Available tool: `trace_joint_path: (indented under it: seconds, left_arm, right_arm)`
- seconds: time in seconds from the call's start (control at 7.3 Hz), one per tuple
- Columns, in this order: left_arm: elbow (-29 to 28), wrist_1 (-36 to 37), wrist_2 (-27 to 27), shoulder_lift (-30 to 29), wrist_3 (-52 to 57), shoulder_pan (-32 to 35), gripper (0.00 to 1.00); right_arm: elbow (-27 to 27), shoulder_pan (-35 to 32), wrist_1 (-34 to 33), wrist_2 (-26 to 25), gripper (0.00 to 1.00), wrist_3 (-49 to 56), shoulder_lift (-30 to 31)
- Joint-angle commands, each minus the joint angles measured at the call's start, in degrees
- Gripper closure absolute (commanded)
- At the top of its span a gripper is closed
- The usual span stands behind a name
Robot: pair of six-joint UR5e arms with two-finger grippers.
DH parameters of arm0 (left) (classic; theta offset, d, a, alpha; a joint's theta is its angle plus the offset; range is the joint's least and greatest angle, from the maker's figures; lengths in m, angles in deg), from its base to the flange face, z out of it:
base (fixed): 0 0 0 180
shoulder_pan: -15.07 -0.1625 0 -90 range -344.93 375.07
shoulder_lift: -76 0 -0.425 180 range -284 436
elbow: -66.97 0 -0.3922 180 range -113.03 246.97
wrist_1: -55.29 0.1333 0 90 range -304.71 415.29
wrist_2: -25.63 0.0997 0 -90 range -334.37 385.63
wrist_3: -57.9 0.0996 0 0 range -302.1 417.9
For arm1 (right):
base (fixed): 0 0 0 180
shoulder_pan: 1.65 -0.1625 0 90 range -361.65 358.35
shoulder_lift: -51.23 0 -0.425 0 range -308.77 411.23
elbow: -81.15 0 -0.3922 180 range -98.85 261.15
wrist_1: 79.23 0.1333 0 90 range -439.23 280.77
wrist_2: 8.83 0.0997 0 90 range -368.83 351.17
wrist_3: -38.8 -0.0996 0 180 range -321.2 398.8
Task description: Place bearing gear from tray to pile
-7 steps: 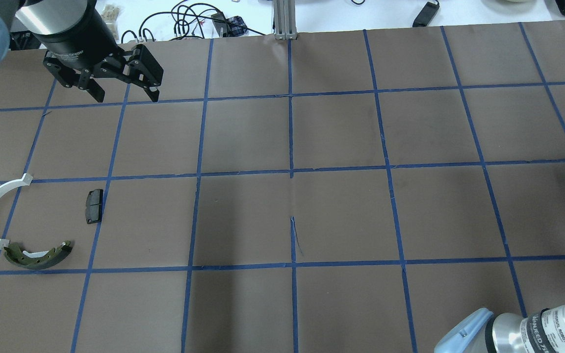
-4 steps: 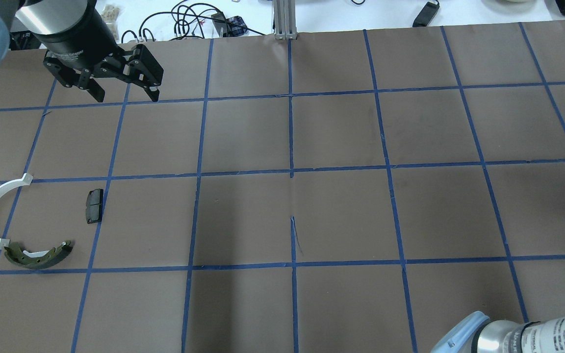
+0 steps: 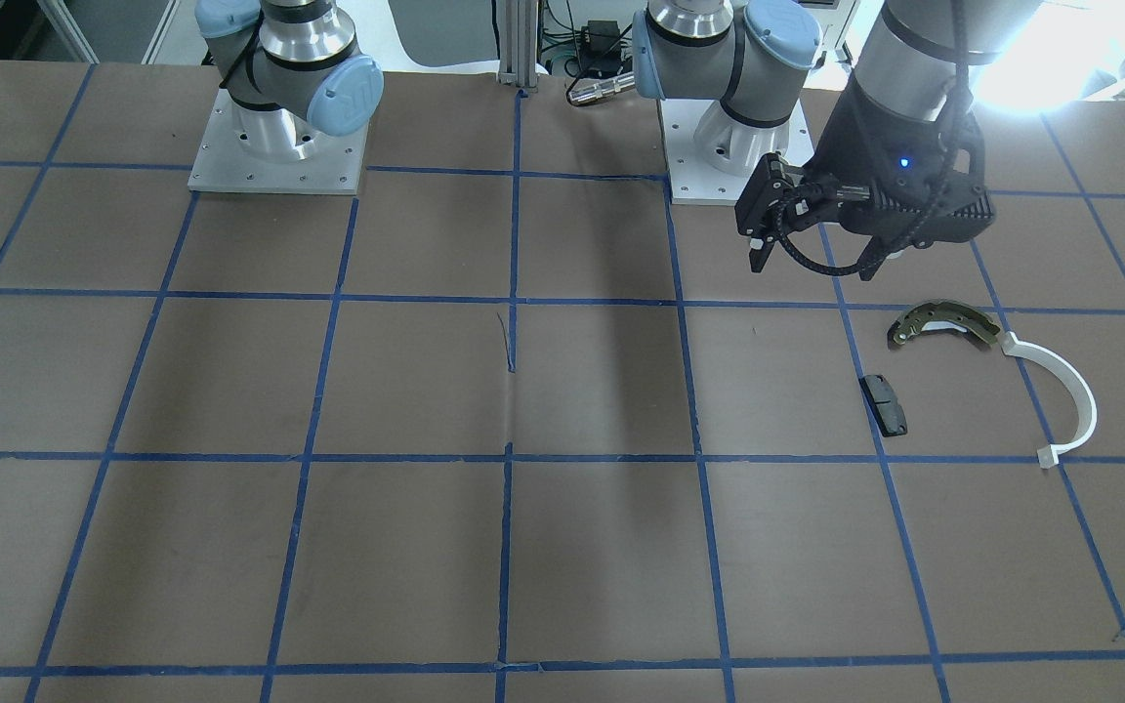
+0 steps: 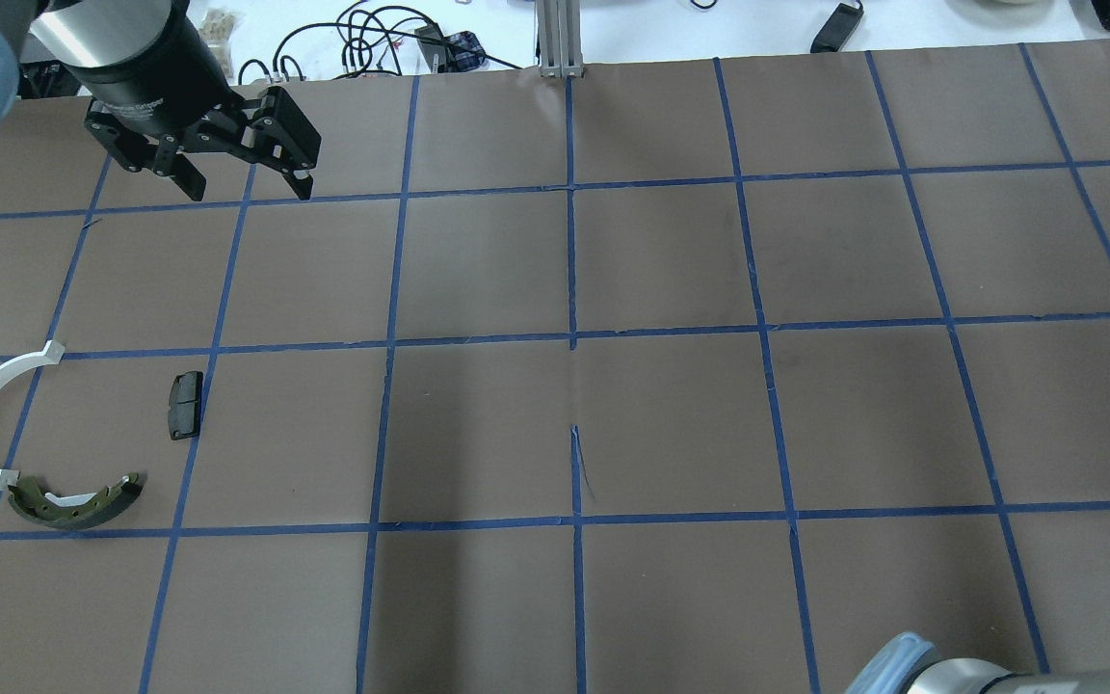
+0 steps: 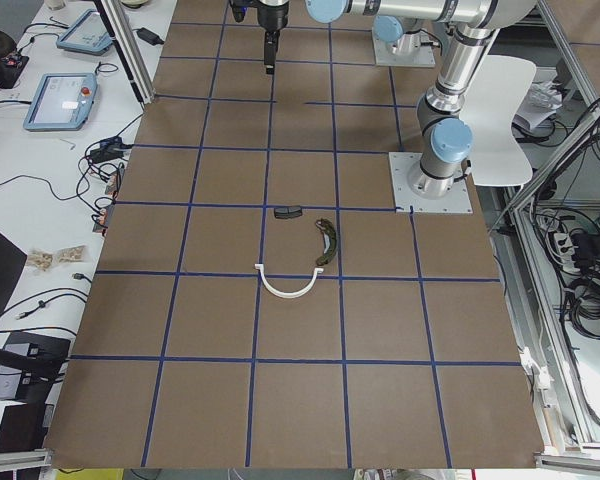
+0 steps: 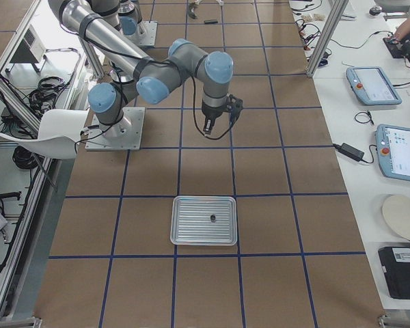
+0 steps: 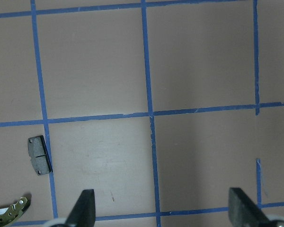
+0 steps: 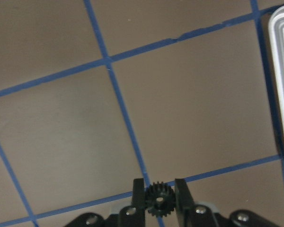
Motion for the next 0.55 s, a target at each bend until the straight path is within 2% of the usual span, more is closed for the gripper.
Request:
trace_joint_path:
  seconds: [0.0, 0.14, 0.27, 0.41]
  left_arm:
    - [0.0, 0.0, 0.09, 0.0, 0.0, -0.01, 0.0]
    - [0.0, -0.09, 0.01, 0.0, 0.0, -0.01, 0.0]
    - [0.0, -0.09, 0.01, 0.0, 0.0, -0.09, 0.0]
    - [0.0, -0.09, 0.09, 0.0, 0.0, -0.09, 0.0]
  right_arm:
    - [-0.41, -18.11, 0.81, 0.26, 0.98, -24.12, 1.47]
    - [-0.5, -25.94, -0.15, 2.17, 0.99, -36.34, 0.25]
    - [-0.5, -30.98, -4.25, 6.46, 0.99, -42.9, -3.85]
    - [-0.41, -36.77, -9.42, 6.67, 0.99, -52.11, -7.37]
